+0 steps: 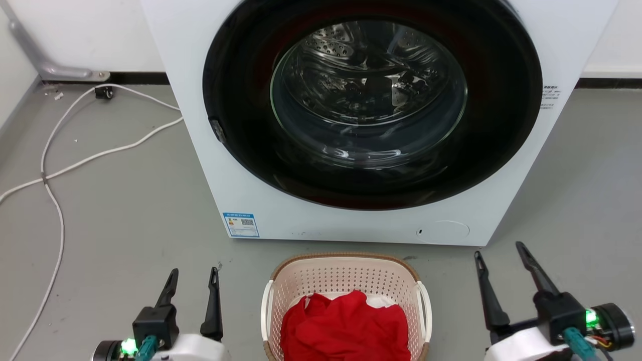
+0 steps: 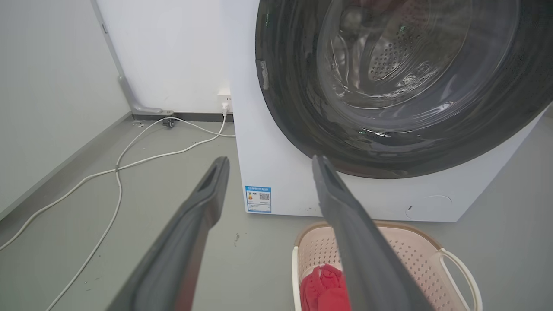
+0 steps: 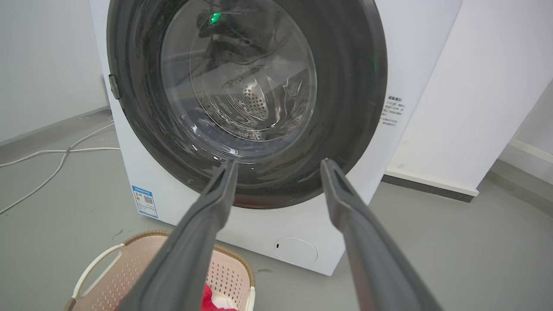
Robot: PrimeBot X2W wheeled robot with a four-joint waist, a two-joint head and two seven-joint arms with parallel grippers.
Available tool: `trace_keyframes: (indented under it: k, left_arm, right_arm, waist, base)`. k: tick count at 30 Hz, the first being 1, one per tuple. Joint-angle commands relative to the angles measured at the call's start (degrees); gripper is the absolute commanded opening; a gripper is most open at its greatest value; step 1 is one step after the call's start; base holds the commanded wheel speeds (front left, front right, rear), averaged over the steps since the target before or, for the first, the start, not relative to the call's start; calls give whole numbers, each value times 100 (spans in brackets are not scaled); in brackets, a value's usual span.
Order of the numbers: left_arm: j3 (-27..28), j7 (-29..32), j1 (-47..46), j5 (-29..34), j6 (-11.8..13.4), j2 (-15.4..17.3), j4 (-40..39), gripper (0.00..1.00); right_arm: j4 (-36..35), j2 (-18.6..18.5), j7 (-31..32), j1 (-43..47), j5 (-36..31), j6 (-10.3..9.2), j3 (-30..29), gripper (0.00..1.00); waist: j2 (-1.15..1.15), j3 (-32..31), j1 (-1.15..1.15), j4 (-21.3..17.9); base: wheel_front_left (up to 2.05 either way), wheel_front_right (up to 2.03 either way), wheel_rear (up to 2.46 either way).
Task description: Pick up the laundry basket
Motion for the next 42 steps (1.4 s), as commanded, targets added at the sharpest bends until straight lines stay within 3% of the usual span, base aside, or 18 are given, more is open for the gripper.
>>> trace_keyframes:
  k: [1, 14, 24, 32, 42]
  left_arm:
    - [10, -14, -141, 0, -50, 6, 96, 100]
    - [-145, -14, -1894, -27, -505, 205, 2532, 100]
    - [-646, -11, -3361, -58, -645, 336, 4407, 100]
    - [-1211, 251, -4323, -320, -652, 319, 5341, 100]
    - [-1738, 444, -4875, -806, -654, 357, 5690, 100]
  right_arm:
    - [163, -7, -12, -72, -64, -3, 30, 100]
    - [2911, -4, -13, -1739, -517, -4, 172, 100]
    - [4623, -4, 51, -3210, -861, -5, 363, 100]
    - [5539, -4, 437, -4195, -713, -4, 530, 100]
    - [6093, -4, 870, -4834, -315, -5, 849, 100]
  waist:
    - [0, 59, 0, -9]
    - [0, 1137, 0, -57]
    - [0, 2107, 0, -94]
    - [0, 2886, 0, -95]
    - [0, 3549, 0, -82]
  base:
    - [0, 0, 0]
    - [0, 0, 0]
    - [0, 0, 0]
    - [0, 0, 0]
    - [0, 0, 0]
